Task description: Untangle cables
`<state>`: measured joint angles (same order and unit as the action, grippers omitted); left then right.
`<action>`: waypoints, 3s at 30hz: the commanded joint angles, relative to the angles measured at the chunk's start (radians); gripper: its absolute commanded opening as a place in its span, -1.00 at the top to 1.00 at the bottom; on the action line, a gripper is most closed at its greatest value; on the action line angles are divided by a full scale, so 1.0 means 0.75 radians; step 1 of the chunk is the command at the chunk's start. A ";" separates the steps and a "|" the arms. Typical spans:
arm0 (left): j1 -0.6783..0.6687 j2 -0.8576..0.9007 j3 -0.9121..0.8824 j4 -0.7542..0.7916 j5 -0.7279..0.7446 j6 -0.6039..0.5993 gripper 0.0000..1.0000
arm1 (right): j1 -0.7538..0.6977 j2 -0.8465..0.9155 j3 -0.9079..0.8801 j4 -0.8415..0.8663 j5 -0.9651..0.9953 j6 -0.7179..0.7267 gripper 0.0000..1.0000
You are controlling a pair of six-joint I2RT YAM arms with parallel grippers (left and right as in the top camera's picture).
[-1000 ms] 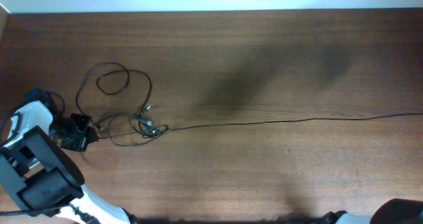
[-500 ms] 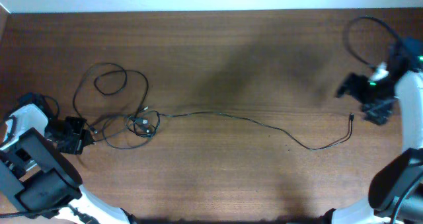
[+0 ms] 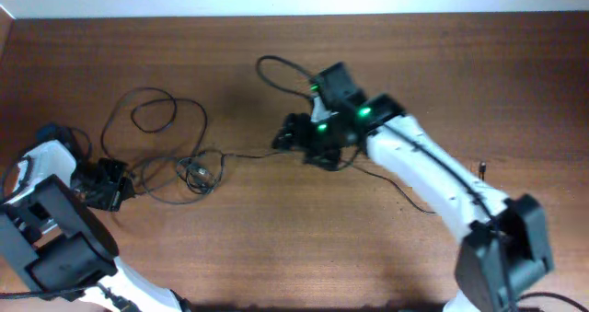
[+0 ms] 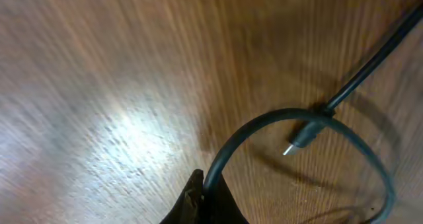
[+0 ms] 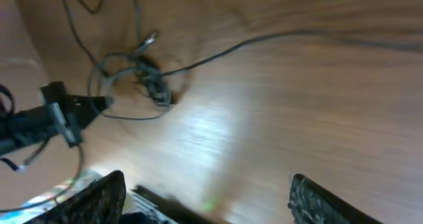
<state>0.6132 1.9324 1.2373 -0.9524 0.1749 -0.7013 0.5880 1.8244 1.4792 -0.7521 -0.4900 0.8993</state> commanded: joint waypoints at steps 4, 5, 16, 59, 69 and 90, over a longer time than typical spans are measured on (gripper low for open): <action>-0.030 -0.021 -0.021 0.004 -0.035 -0.017 1.00 | 0.196 0.236 -0.003 0.456 0.037 0.569 -0.55; -0.030 -0.021 -0.021 0.005 -0.035 -0.017 1.00 | 0.203 0.253 -0.003 0.497 0.054 0.605 -0.50; -0.030 -0.021 -0.038 0.035 -0.035 -0.017 1.00 | 0.266 0.432 -0.003 0.798 0.350 0.813 -0.10; -0.259 -0.021 -0.143 0.149 -0.061 -0.017 1.00 | 0.245 0.528 -0.003 0.675 0.626 0.843 0.41; -0.258 -0.021 -0.143 0.155 -0.120 -0.018 1.00 | -0.071 0.395 -0.003 0.258 0.067 -0.387 0.92; 0.185 -0.021 -0.143 0.137 -0.004 -0.044 1.00 | -1.121 -0.087 -0.003 -0.585 0.044 -1.119 0.92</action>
<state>0.7158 1.9015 1.1481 -0.8497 0.2054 -0.7094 -0.1520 1.7779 1.4788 -1.1736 -0.4896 0.0742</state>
